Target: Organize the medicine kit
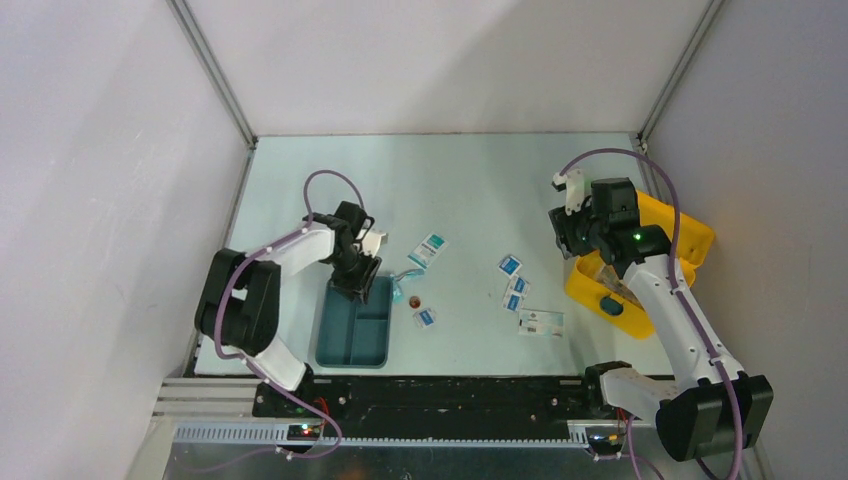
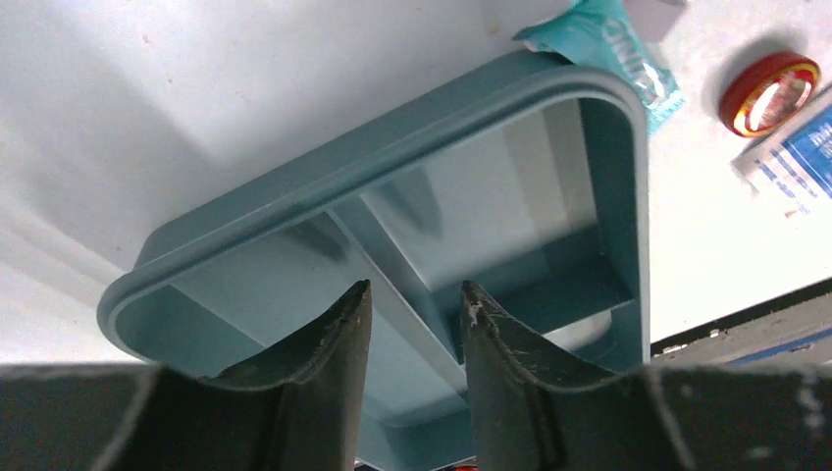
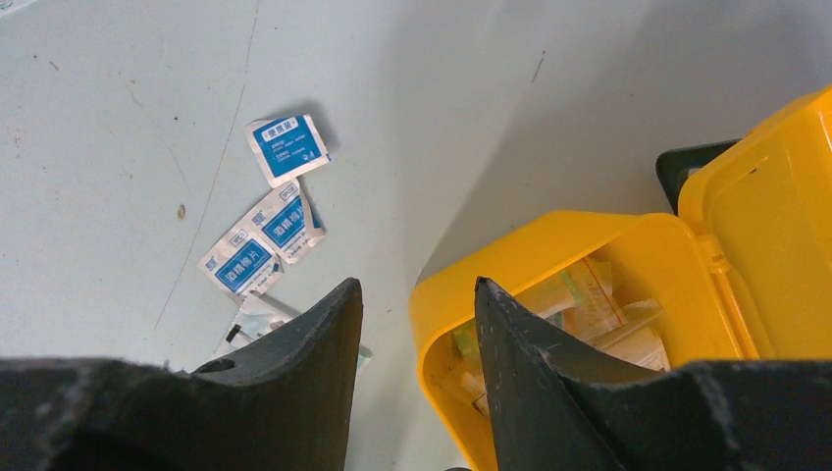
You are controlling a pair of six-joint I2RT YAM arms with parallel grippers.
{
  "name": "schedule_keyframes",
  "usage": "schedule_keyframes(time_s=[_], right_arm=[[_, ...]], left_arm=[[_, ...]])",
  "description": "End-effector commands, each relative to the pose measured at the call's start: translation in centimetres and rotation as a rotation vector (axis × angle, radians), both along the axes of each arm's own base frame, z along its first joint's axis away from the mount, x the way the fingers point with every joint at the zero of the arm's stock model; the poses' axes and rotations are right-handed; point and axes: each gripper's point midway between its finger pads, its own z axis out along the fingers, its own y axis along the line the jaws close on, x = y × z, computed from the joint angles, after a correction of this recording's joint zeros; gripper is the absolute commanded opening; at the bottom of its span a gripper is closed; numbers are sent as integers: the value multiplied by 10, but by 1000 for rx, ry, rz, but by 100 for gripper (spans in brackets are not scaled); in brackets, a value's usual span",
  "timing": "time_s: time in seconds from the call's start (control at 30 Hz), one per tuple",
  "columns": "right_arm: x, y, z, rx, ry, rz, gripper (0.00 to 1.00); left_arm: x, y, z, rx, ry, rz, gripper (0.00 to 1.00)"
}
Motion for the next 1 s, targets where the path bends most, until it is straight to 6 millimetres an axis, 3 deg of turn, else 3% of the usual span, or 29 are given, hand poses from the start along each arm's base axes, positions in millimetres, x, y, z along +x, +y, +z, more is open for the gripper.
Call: schedule_keyframes(time_s=[0.0, 0.2, 0.4, 0.57, 0.77, 0.8, 0.87, 0.9, 0.97], right_arm=[[9, 1, 25, 16, -84, -8, 50], [9, 3, 23, 21, -80, -1, 50], [10, 4, 24, 20, -82, 6, 50], [9, 2, 23, 10, -80, 2, 50], [8, 1, 23, 3, -80, 2, 50], [8, 1, 24, 2, -82, 2, 50], [7, 1, 24, 1, -83, 3, 50], [6, 0, 24, -1, -81, 3, 50], [6, 0, 24, -3, -80, 5, 50]], left_arm=[[17, 7, 5, 73, -46, 38, 41], [23, 14, 11, 108, -77, 4, 16], [44, 19, 25, 134, -155, -116, 3], [68, 29, 38, 199, -236, -312, 0], [71, 34, 37, 238, -239, -469, 0], [72, 38, 36, 266, -237, -458, 1], [71, 45, 37, 306, -229, -424, 17], [66, 47, 36, 311, -220, -416, 33], [56, 48, 33, 302, -207, -413, 47]])
